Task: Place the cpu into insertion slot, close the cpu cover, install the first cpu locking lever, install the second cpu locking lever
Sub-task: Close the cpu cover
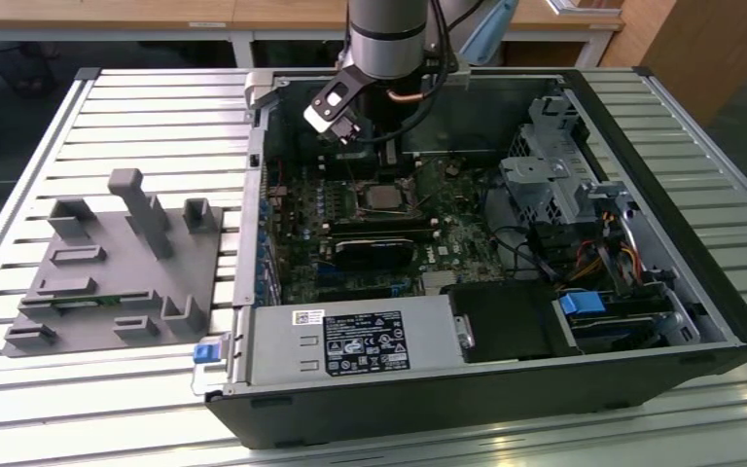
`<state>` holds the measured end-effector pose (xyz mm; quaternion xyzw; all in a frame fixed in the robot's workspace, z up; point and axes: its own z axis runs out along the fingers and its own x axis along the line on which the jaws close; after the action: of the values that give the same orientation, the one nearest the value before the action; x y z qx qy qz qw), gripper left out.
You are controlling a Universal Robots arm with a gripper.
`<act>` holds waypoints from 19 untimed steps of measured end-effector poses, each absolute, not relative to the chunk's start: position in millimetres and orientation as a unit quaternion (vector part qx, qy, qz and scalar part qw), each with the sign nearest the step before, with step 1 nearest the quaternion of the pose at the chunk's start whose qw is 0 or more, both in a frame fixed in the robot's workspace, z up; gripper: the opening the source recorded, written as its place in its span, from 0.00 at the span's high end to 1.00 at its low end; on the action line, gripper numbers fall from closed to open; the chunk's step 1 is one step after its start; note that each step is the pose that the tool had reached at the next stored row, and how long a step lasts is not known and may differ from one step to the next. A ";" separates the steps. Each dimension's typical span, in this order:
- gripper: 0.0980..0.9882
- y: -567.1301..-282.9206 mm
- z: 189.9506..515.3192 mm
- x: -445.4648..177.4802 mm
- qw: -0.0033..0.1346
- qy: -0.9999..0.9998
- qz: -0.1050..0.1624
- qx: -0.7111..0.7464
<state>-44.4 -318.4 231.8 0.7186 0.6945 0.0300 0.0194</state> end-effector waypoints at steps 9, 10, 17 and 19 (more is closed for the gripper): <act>0.99 -318.4 233.0 -44.4 0.019 0.695 0.030 0.719; 0.99 -318.4 233.3 -44.4 0.019 0.695 0.030 0.719; 0.99 -318.3 238.0 -44.4 0.019 0.695 0.030 0.719; 0.99 -318.4 239.3 -44.4 0.019 0.695 0.030 0.719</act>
<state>-44.4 -318.4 239.3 0.7186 0.6945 0.0300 0.0194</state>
